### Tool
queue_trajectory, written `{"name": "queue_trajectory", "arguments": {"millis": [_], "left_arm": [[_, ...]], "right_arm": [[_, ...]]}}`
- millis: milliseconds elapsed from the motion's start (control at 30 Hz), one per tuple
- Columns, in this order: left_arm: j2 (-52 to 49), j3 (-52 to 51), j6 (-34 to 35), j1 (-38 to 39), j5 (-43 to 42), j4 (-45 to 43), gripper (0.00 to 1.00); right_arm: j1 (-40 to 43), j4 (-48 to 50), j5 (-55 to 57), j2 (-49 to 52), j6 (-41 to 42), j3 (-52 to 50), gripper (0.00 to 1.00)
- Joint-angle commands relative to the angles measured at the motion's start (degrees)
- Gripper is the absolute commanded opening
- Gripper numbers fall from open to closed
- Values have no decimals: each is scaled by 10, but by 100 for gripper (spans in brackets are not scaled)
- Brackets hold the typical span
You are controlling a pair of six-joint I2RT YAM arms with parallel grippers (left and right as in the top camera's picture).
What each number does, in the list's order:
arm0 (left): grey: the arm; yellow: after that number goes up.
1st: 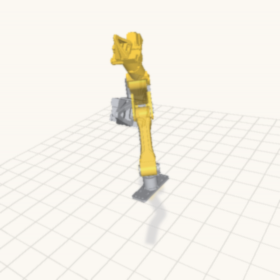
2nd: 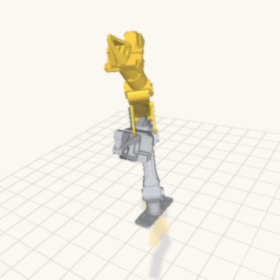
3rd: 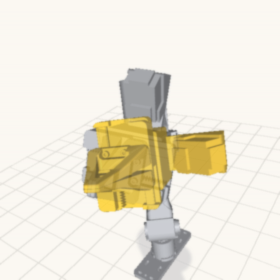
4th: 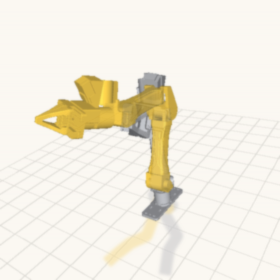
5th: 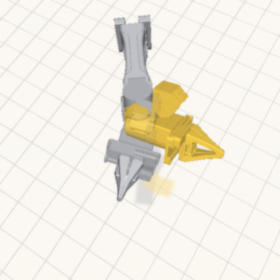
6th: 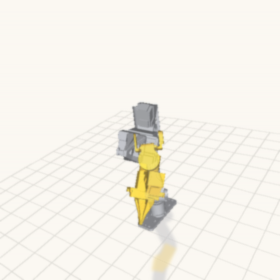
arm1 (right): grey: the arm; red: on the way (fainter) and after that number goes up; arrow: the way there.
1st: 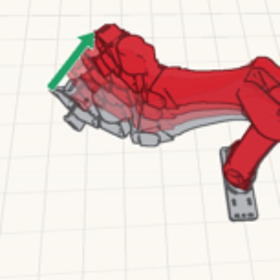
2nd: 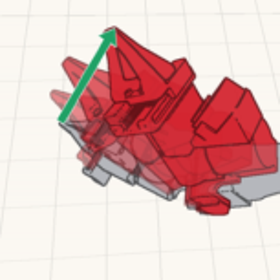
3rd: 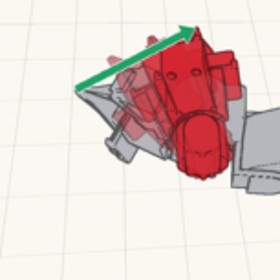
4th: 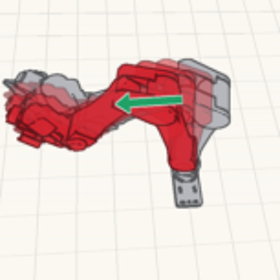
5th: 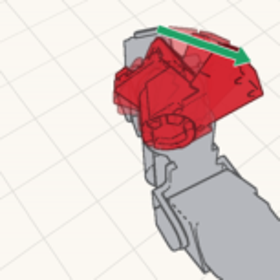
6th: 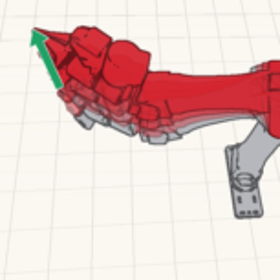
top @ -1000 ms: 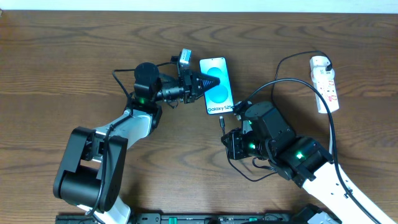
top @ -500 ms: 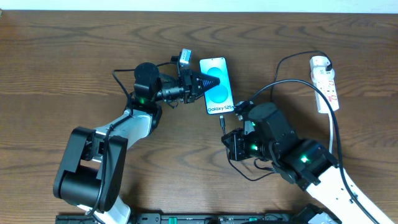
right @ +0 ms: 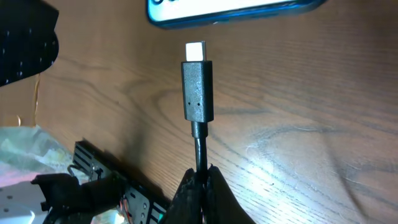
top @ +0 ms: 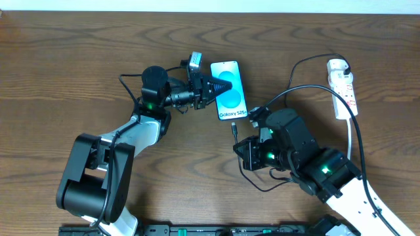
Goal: Plug charger to phone and switch on socket
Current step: 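Align the plug under the phone port and push it upward into it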
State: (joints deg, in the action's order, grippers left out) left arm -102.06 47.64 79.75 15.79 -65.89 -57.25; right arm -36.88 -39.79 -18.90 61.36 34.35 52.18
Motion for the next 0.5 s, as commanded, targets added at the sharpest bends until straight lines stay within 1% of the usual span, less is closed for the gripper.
{"name": "queue_trajectory", "arguments": {"millis": [0,467], "left_arm": [[8,17,5,-2,-12,-10,7],[8,17,16,-2,-12,-9,7]], "right_arm": [[9,-1,-7,-3,10,14,1],[17,0,-23,29,16,14,1]]}}
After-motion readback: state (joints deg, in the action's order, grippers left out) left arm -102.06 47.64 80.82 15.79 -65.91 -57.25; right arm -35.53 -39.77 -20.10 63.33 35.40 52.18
